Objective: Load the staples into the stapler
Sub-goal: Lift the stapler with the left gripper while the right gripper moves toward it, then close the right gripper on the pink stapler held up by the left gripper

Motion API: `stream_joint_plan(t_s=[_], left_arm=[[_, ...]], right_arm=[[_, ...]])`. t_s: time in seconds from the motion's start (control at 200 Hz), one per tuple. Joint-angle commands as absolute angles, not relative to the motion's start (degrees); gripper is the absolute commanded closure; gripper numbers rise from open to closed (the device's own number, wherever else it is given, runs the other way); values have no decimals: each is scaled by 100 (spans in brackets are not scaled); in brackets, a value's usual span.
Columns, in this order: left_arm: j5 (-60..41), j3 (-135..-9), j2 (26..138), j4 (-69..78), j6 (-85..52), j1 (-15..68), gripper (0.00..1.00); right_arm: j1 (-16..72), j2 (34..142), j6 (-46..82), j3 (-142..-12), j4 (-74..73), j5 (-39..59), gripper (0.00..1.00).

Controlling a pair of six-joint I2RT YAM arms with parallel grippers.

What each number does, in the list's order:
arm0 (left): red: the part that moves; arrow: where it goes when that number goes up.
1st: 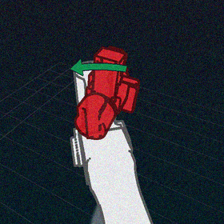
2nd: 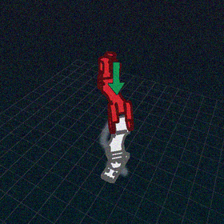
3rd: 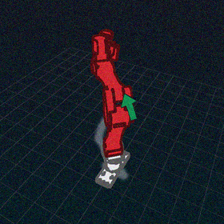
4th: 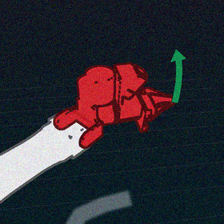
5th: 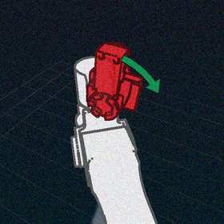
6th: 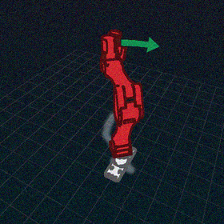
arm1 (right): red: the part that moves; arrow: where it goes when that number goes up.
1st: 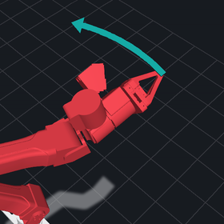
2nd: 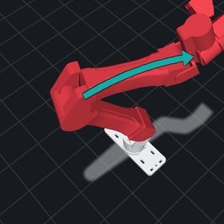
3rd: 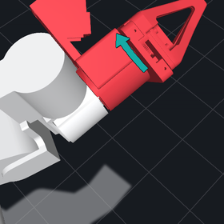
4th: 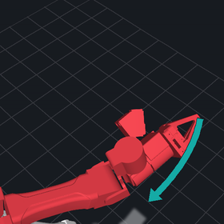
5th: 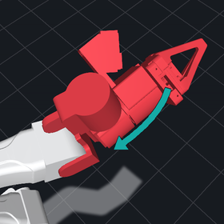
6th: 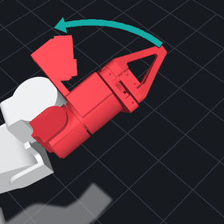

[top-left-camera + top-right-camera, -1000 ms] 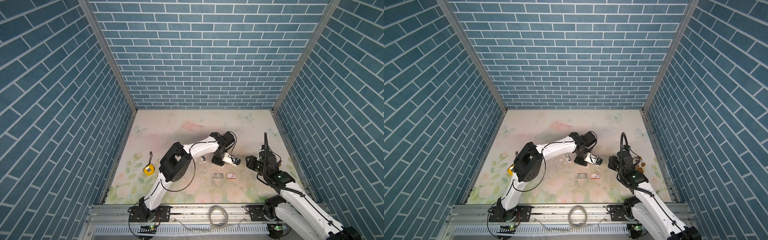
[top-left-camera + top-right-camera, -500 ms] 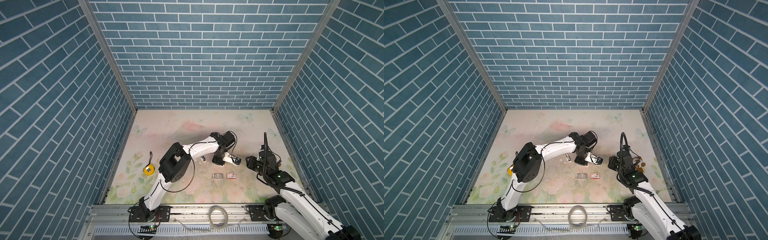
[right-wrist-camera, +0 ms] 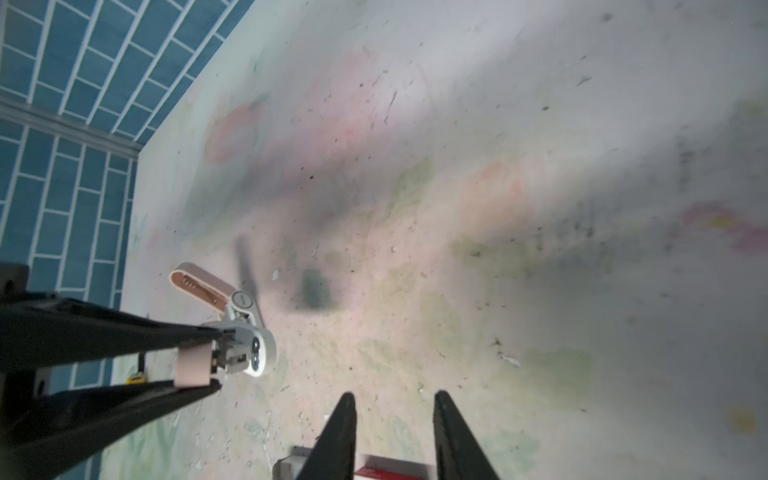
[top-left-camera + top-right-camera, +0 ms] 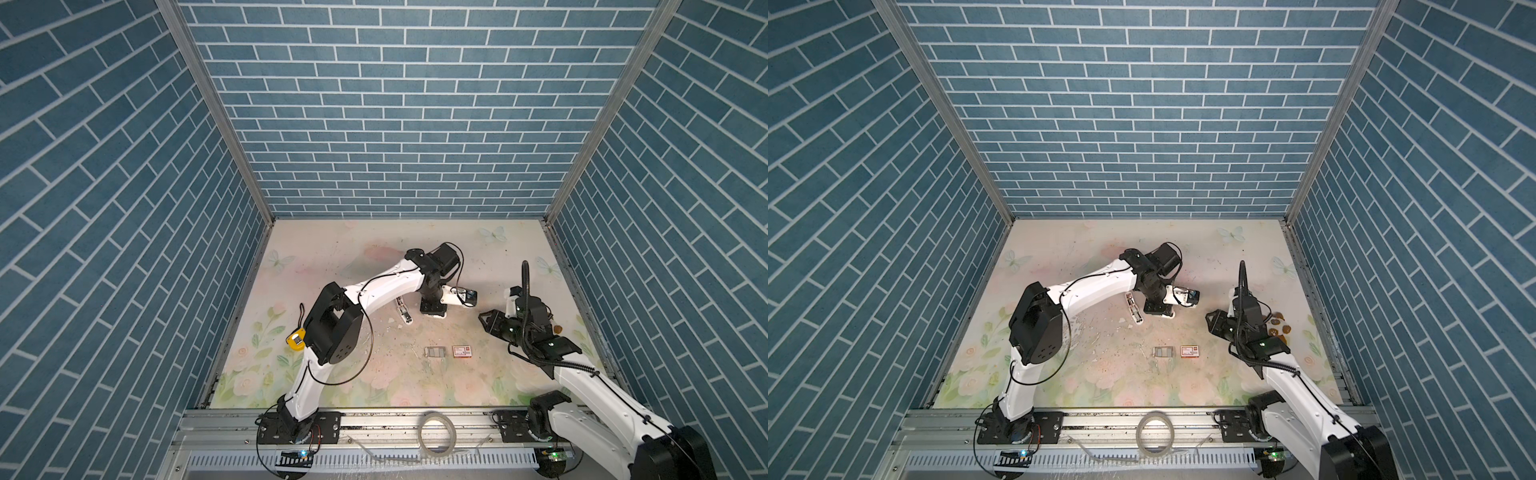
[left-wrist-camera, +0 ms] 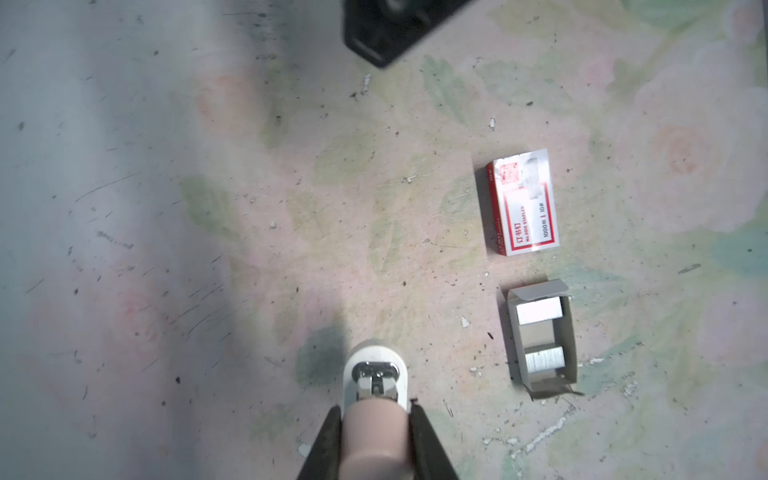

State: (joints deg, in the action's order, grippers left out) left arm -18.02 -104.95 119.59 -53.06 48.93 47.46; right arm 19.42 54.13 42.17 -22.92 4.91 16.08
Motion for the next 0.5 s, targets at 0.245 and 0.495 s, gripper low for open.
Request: stream_joint_plan(t_s=[0.245,0.495], left_arm=[[-2035,-10016,11123,-5207,4193,4489,100],[-2107,-9787,10890,-5045,3960,4430,100]], right_arm=[[1916,7233,4391,-3167,-1346,4524,68],[1951,7538,4693,-3316,-1893,5102,68]])
